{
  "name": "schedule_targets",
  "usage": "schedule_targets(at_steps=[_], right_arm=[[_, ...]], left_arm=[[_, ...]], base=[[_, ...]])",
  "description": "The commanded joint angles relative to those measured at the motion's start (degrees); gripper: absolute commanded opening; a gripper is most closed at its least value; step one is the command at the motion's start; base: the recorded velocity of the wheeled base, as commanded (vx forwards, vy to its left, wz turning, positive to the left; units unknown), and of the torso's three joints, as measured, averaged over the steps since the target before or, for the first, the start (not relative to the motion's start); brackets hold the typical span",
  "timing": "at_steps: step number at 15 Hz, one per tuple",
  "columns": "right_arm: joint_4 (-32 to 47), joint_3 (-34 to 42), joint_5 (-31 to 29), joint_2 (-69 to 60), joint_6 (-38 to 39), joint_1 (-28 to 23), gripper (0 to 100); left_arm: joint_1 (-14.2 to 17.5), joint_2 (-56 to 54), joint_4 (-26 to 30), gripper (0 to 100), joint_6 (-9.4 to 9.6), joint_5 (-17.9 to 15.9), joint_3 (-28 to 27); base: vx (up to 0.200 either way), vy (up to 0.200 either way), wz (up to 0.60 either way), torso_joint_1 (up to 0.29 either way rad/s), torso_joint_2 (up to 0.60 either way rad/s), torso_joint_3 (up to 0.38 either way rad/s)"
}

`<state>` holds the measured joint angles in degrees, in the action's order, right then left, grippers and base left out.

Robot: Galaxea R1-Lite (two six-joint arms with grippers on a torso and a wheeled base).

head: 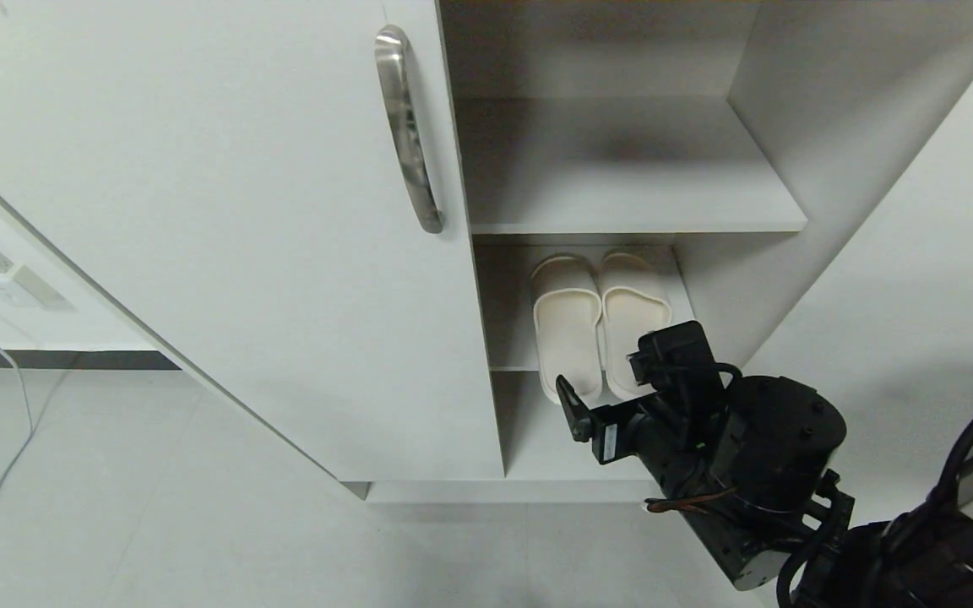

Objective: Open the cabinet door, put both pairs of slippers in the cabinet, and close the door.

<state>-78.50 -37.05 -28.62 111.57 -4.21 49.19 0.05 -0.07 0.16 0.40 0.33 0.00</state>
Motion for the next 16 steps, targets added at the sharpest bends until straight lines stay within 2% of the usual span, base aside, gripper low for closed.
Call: schedule_targets(at_steps=[1,5,16], right_arm=[[-0.08,0.22,-0.12,0.14,-0.01,0.38,100],[-0.08,0.22,-0.12,0.14,-0.01,0.38,100],[-0.17,1.01,-0.29,0.05,-0.10,0.38,100]], left_arm=[[0.04,0.07,0.02,0,-0.05,0.02,0.00],[0.04,0.07,0.02,0,-0.05,0.11,0.00],[0.04,0.07,0.02,0,-0.23,0.20,0.00]], base=[[-0.200,0.000,0.00,-0.002,0.00,-0.002],[-0.200,0.000,0.00,-0.001,0.00,0.004],[0.000,0.000,0.00,0.000,0.00,0.000]])
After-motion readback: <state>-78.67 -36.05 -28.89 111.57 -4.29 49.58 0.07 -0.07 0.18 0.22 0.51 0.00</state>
